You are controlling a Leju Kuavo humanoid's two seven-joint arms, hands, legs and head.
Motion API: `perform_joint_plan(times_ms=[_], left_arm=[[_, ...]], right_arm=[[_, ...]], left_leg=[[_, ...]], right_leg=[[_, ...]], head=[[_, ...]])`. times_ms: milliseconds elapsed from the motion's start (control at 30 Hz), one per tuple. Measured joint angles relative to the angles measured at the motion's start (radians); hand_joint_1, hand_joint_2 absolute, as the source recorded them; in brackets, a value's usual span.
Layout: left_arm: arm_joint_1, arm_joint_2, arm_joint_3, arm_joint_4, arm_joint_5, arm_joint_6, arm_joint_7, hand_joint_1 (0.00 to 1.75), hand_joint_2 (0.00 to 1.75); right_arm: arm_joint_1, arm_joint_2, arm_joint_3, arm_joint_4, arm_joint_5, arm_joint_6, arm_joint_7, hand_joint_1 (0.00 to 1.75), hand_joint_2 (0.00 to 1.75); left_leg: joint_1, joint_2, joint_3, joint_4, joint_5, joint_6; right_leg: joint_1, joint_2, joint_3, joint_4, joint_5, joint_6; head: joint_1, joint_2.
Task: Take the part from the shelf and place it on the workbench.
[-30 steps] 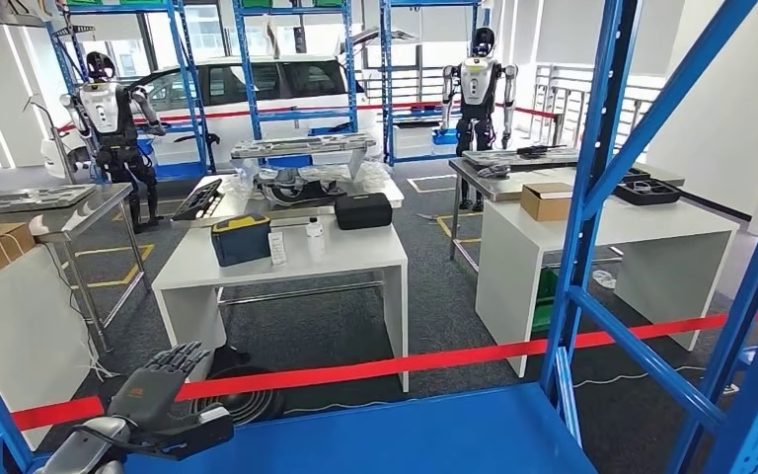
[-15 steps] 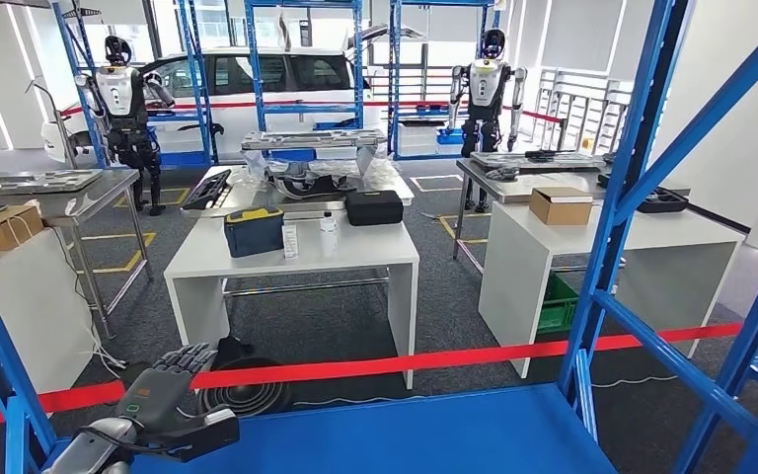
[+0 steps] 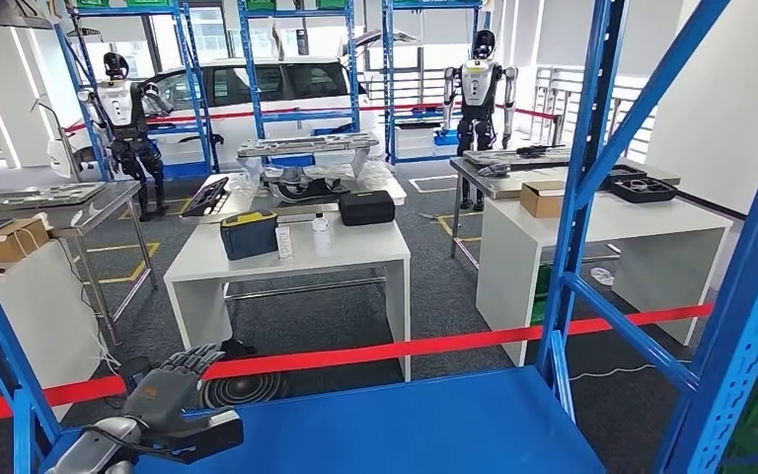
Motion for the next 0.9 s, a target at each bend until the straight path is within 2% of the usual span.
perform_joint_plan(times_ms=[33,67,100,133,200,233,267,333,367,400,500,533,633,700,767,900], left_arm=[[0.002,0.000,0.000,0.000,0.000,0.000,0.000,0.00,0.00],[0.005,0.000,-0.001,0.000,0.000,-0.001,0.000,0.00,0.00],[0.007,0.000,-0.001,0.000,0.000,-0.001,0.000,0.00,0.00],[0.007,0.000,-0.001,0.000,0.000,-0.001,0.000,0.00,0.00],[0.007,0.000,-0.002,-0.004,0.000,-0.001,0.000,0.00,0.00],[0.006,-0.001,-0.002,-0.007,0.000,-0.001,0.000,0.00,0.00],[0.006,-0.001,-0.002,-0.009,0.001,-0.001,-0.001,0.00,0.00],[0.007,-0.001,-0.002,-0.010,0.004,-0.002,-0.005,0.00,0.00],[0.008,-0.001,-0.002,-0.010,0.008,-0.006,-0.010,0.00,0.00],[0.008,-0.002,-0.003,-0.011,0.013,-0.013,-0.017,0.00,0.00],[0.011,-0.002,-0.004,-0.012,0.029,-0.045,-0.037,0.00,0.00],[0.013,-0.002,-0.005,-0.012,0.034,-0.056,-0.043,0.00,0.00],[0.019,-0.003,-0.008,-0.010,0.048,-0.074,-0.057,0.00,0.00],[0.025,-0.005,-0.009,-0.009,0.062,-0.079,-0.069,0.00,0.87],[0.031,-0.008,-0.009,-0.008,0.075,-0.082,-0.082,0.00,1.75],[0.034,-0.017,-0.011,-0.008,0.105,-0.103,-0.114,0.00,1.75]], right_arm=[[0.000,0.000,0.000,0.000,0.000,0.000,0.000,0.00,0.00],[0.000,0.000,0.000,0.000,0.000,0.000,0.000,0.00,0.00],[0.000,0.000,0.000,0.000,0.000,0.000,0.000,0.00,0.00],[0.000,0.000,0.000,0.000,0.000,0.000,0.000,0.00,0.00],[0.000,0.000,0.000,0.000,0.000,0.000,0.000,0.00,0.00],[0.000,0.000,0.000,0.000,0.001,0.000,0.000,0.00,0.00],[0.000,0.000,0.000,0.000,0.001,0.000,-0.001,0.00,0.00],[0.000,0.000,0.000,0.000,0.004,-0.001,-0.001,0.00,0.00],[0.001,0.000,0.000,0.000,0.006,-0.001,0.000,0.00,0.00],[0.001,0.000,0.000,0.000,0.009,0.001,0.000,0.00,0.00],[0.001,0.001,-0.001,0.000,0.017,0.006,0.001,0.00,0.00],[0.001,0.000,-0.001,0.000,0.020,0.006,0.001,0.00,0.00],[0.000,0.000,-0.003,0.000,0.026,0.006,0.001,0.00,0.00],[0.000,0.000,-0.005,0.000,0.030,0.006,0.000,0.00,0.00],[0.000,0.000,-0.008,0.000,0.033,0.006,0.000,0.00,0.00],[0.000,0.002,-0.017,0.000,0.033,0.006,0.007,0.00,0.00]], left_leg=[[0.002,0.000,-0.009,0.055,-0.026,-0.003],[0.004,0.000,-0.005,0.083,-0.033,-0.005],[0.005,0.000,0.016,0.076,-0.023,-0.005],[0.006,0.000,0.055,0.032,-0.003,-0.005],[0.006,0.000,0.156,-0.108,0.023,0.001],[0.003,-0.001,0.192,-0.161,0.027,0.006],[0.000,-0.001,0.210,-0.191,0.026,0.011],[-0.005,-0.002,0.209,-0.205,0.033,0.025],[-0.007,-0.002,0.207,-0.210,0.037,0.030],[-0.008,-0.002,0.203,-0.215,0.042,0.033],[-0.011,-0.005,0.193,-0.219,0.054,0.041],[-0.012,-0.005,0.190,-0.218,0.057,0.045],[-0.012,-0.005,0.182,-0.214,0.063,0.051],[-0.012,-0.005,0.179,-0.212,0.065,0.052],[-0.012,-0.005,0.178,-0.211,0.065,0.053],[-0.013,-0.005,0.176,-0.211,0.065,0.053]], right_leg=[[0.000,0.000,-0.010,0.000,0.008,0.001],[0.000,-0.001,-0.020,0.001,0.015,0.003],[0.000,-0.001,-0.029,0.001,0.022,0.005],[0.000,-0.002,-0.036,0.001,0.028,0.007],[0.000,-0.002,-0.046,0.002,0.039,0.016],[0.000,-0.002,-0.049,0.001,0.044,0.022],[0.000,-0.002,-0.051,0.000,0.050,0.028],[-0.002,-0.001,-0.054,-0.006,0.062,0.042],[-0.003,-0.001,-0.055,-0.009,0.064,0.046],[-0.003,-0.001,-0.055,-0.015,0.065,0.041],[-0.003,0.000,-0.060,-0.032,0.079,0.016],[-0.003,0.000,-0.061,-0.035,0.086,0.018],[-0.004,0.000,-0.062,-0.042,0.100,0.036],[-0.005,0.000,-0.063,-0.045,0.106,0.045],[-0.005,0.000,-0.064,-0.045,0.109,0.050],[-0.005,0.000,-0.066,-0.045,0.111,0.052]], head=[[0.000,0.000],[0.000,0.000],[0.000,0.000],[0.000,0.000],[0.000,0.000],[0.000,0.000],[0.000,0.000],[0.000,0.000],[0.000,0.000],[0.001,0.000],[0.002,0.000],[0.001,0.000],[0.001,0.000],[0.002,0.000],[0.002,0.000],[0.002,0.000]])
